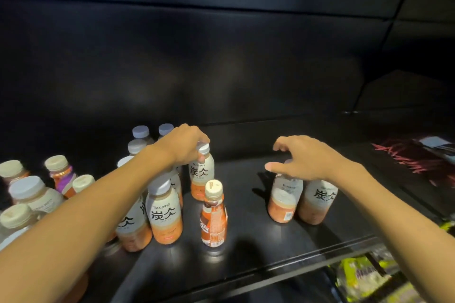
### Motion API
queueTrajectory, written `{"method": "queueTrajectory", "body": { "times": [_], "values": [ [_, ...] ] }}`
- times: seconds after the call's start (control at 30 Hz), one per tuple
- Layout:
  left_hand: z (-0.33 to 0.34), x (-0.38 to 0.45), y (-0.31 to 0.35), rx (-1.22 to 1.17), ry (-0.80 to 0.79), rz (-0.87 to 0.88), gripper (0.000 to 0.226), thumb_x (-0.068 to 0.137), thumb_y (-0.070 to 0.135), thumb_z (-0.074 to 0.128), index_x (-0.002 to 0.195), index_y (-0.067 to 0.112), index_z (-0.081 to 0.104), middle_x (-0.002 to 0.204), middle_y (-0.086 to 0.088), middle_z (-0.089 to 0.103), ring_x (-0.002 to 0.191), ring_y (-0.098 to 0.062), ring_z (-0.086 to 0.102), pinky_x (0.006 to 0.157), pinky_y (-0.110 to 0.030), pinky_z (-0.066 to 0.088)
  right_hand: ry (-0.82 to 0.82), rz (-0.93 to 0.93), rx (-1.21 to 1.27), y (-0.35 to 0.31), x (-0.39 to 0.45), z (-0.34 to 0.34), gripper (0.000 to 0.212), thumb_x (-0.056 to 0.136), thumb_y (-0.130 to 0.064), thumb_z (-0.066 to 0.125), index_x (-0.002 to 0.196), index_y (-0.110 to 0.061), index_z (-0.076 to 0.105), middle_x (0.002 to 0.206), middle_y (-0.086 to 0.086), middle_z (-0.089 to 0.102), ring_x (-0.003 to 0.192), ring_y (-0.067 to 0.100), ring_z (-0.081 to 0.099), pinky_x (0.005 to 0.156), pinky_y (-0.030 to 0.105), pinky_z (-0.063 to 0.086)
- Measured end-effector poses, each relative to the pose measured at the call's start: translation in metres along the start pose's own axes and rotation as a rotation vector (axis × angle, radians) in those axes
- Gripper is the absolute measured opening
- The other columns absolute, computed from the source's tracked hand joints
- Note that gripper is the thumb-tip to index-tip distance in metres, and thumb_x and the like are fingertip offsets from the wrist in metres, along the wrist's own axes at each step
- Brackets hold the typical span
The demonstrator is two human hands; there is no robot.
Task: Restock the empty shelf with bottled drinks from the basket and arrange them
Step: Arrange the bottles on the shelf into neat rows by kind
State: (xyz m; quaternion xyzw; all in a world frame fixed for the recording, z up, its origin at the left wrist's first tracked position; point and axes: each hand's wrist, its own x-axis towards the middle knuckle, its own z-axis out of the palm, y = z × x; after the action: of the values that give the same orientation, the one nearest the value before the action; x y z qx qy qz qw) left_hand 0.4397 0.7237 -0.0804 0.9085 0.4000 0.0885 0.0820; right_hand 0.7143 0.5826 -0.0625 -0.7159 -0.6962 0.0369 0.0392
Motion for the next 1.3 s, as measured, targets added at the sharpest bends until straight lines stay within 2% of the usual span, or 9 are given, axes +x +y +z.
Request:
{"method": "queueTrajectory", "body": {
  "times": [0.2,0.47,0.57,0.67,0.83,0.97,1.1,1.2,1.3],
  "values": [
    [0.002,0.002,-0.001,0.013,0.007,-0.003,0.045,0.08,0.022,0.081,0.059,0.023,0.041,0.063,0.005,0.045,0.062,-0.016,0.048,0.057,-0.031,0.038,-0.167,0.051,0.075,0.022,0.006,0.011,0.05,0.072,-0.059,0.082,0.112,-0.038,0.061,0.11,-0.009,0.064,0.096,0.014,0.064,0.085,0.04,0.058],
    [0.0,0.007,-0.006,0.024,-0.021,-0.058,0.024,0.082,0.027,0.078,0.075,0.014,0.06,0.075,-0.002,0.061,0.081,-0.024,0.06,0.07,-0.042,0.053,-0.04,0.023,0.135,0.009,0.026,0.018,0.04,0.072,-0.053,0.087,0.1,-0.034,0.065,0.102,-0.007,0.062,0.089,0.015,0.062,0.069,0.031,0.051],
    [-0.002,0.01,-0.007,0.013,-0.045,-0.099,0.019,0.085,0.027,0.075,0.077,0.02,0.059,0.084,0.0,0.061,0.093,-0.021,0.056,0.068,-0.035,0.045,-0.006,-0.019,0.161,-0.001,0.04,0.023,0.041,0.075,-0.05,0.086,0.104,-0.03,0.066,0.102,-0.005,0.064,0.091,0.018,0.062,0.066,0.028,0.049],
    [-0.006,0.012,-0.006,0.05,-0.08,-0.169,0.013,0.089,0.033,0.07,0.092,0.026,0.059,0.107,0.0,0.055,0.112,-0.023,0.046,0.082,-0.033,0.037,0.02,-0.063,0.181,-0.014,0.057,0.026,0.042,0.077,-0.046,0.086,0.109,-0.027,0.066,0.104,-0.004,0.065,0.092,0.02,0.062,0.063,0.024,0.046],
    [-0.012,0.015,-0.006,0.101,-0.134,-0.267,0.018,0.091,0.039,0.066,0.1,0.026,0.06,0.122,-0.006,0.048,0.125,-0.033,0.045,0.094,-0.042,0.042,-0.074,-0.173,0.274,-0.029,0.091,0.029,0.034,0.084,-0.023,0.082,0.113,-0.03,0.065,0.119,-0.003,0.065,0.109,0.02,0.063,0.087,0.035,0.057],
    [-0.017,0.013,-0.005,0.115,-0.115,-0.318,0.046,0.093,0.041,0.065,0.137,0.029,0.057,0.137,-0.008,0.048,0.127,-0.031,0.047,0.101,-0.042,0.044,-0.119,-0.238,0.301,-0.032,0.111,0.03,0.042,0.086,-0.009,0.077,0.117,-0.033,0.063,0.124,-0.011,0.06,0.115,0.015,0.06,0.085,0.02,0.051],
    [-0.019,0.013,-0.005,0.16,-0.13,-0.344,0.039,0.093,0.044,0.064,0.128,0.028,0.061,0.131,-0.006,0.054,0.117,-0.03,0.055,0.095,-0.04,0.048,-0.095,-0.185,0.163,-0.041,0.116,0.024,0.066,0.088,-0.044,0.074,0.144,-0.021,0.049,0.137,0.0,0.059,0.119,0.02,0.06,0.091,0.029,0.052],
    [-0.019,0.016,-0.005,0.162,-0.116,-0.351,0.018,0.092,0.043,0.064,0.094,0.025,0.06,0.117,-0.007,0.061,0.104,-0.03,0.059,0.082,-0.037,0.047,-0.015,-0.127,-0.005,-0.05,0.115,0.019,0.057,0.087,-0.061,0.068,0.12,-0.015,0.059,0.11,0.005,0.067,0.092,0.022,0.064,0.07,0.03,0.048],
    [-0.023,0.015,-0.001,0.162,-0.109,-0.361,0.029,0.095,0.039,0.062,0.117,0.02,0.064,0.12,-0.009,0.061,0.11,-0.031,0.058,0.086,-0.036,0.045,-0.023,-0.131,0.025,-0.052,0.117,0.017,0.042,0.087,-0.052,0.074,0.107,-0.018,0.059,0.101,0.006,0.062,0.089,0.021,0.055,0.064,0.029,0.041]
  ]
}}
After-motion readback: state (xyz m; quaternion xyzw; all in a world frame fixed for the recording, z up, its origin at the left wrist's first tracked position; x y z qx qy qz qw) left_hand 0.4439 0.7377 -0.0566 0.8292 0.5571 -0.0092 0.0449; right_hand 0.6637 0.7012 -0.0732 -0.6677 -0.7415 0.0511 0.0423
